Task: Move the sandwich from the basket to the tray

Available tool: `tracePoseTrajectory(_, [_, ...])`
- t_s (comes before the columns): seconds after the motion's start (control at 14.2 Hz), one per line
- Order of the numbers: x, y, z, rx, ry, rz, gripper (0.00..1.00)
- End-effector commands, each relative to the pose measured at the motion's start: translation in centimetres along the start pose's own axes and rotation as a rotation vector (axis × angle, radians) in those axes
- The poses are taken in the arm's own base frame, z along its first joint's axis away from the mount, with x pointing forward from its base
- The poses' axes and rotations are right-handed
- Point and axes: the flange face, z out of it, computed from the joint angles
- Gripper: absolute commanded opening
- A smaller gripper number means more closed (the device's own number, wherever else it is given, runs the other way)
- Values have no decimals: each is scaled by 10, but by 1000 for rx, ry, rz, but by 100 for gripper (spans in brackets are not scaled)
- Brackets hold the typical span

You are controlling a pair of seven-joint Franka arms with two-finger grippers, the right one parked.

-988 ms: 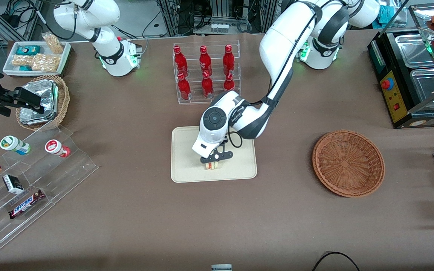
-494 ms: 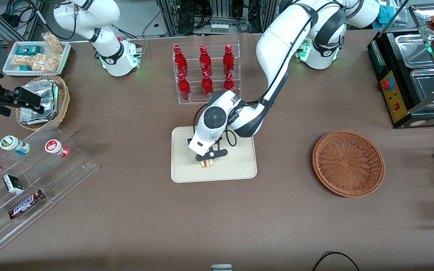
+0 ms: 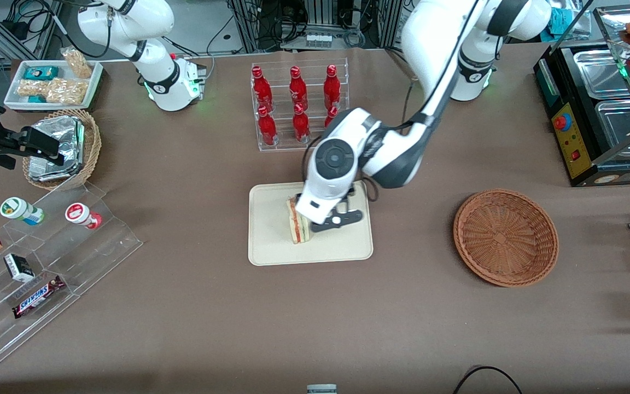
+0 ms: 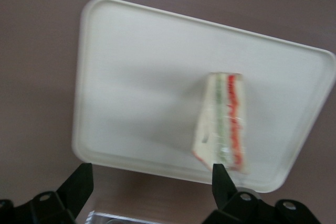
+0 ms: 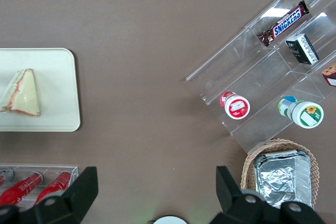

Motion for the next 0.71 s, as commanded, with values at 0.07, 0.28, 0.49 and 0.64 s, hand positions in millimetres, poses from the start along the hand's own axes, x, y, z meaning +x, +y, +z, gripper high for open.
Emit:
tracePoseTrajectory(0.07, [14,-62,-1,64,-21,20,100])
tracePoseTrajectory(0.28, [32,-148,-35,44,-49,117,100])
tracePoseTrajectory(0.49, [43,-221,-80,8,-75,214,100])
tracePoseTrajectory(0.64, [47,-259,-113,70,-64,259,100])
